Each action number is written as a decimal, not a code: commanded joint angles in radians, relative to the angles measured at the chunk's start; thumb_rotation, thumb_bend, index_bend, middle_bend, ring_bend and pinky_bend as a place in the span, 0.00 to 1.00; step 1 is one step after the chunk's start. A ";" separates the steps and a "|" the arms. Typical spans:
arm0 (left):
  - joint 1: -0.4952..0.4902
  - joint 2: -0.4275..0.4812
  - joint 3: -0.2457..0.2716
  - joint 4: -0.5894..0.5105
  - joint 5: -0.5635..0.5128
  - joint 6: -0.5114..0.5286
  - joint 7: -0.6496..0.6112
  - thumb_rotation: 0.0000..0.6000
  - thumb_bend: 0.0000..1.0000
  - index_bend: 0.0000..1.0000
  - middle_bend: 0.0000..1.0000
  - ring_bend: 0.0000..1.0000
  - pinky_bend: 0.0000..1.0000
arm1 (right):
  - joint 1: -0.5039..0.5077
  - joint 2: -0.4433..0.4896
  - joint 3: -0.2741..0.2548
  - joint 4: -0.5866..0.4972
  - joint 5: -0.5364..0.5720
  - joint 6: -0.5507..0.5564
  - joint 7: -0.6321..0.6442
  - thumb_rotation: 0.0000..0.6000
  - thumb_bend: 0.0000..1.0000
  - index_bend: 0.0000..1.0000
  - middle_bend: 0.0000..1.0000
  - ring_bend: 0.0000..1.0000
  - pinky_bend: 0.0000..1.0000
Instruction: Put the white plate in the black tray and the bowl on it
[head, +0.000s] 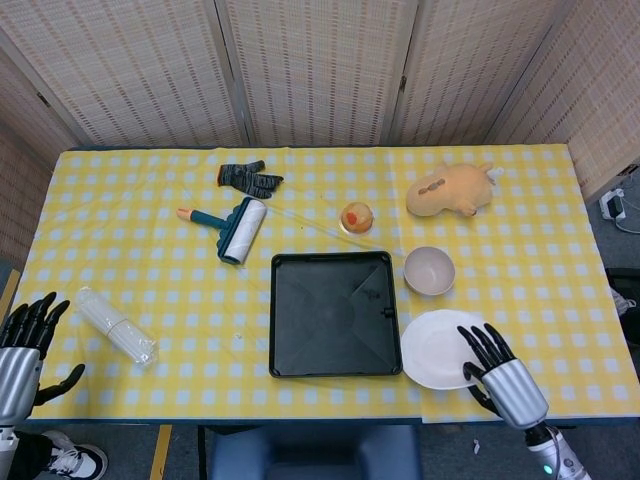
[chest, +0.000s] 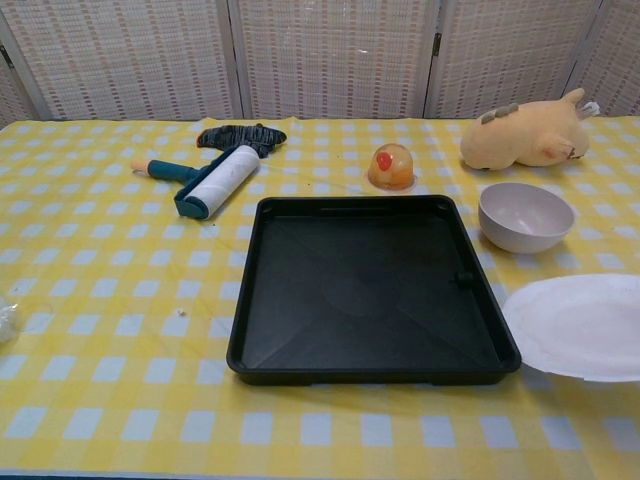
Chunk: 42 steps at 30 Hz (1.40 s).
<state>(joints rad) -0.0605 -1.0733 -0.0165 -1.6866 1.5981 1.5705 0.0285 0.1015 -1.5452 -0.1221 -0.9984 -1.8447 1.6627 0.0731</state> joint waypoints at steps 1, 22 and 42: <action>0.000 0.000 -0.001 0.000 0.000 0.001 0.001 1.00 0.28 0.00 0.00 0.01 0.00 | -0.012 0.040 0.033 -0.042 -0.041 0.140 0.001 1.00 0.50 0.65 0.07 0.06 0.00; -0.002 0.000 -0.004 -0.004 -0.016 -0.014 0.001 1.00 0.28 0.00 0.00 0.01 0.00 | 0.248 0.026 0.149 -0.259 -0.058 -0.106 -0.032 1.00 0.50 0.65 0.08 0.07 0.00; 0.003 0.016 -0.020 0.000 -0.044 -0.010 -0.049 1.00 0.28 0.00 0.00 0.01 0.00 | 0.467 -0.270 0.189 0.048 0.057 -0.359 0.095 1.00 0.50 0.65 0.08 0.08 0.00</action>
<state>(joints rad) -0.0573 -1.0574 -0.0358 -1.6869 1.5549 1.5611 -0.0194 0.5532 -1.7963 0.0660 -0.9707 -1.7994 1.3189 0.1537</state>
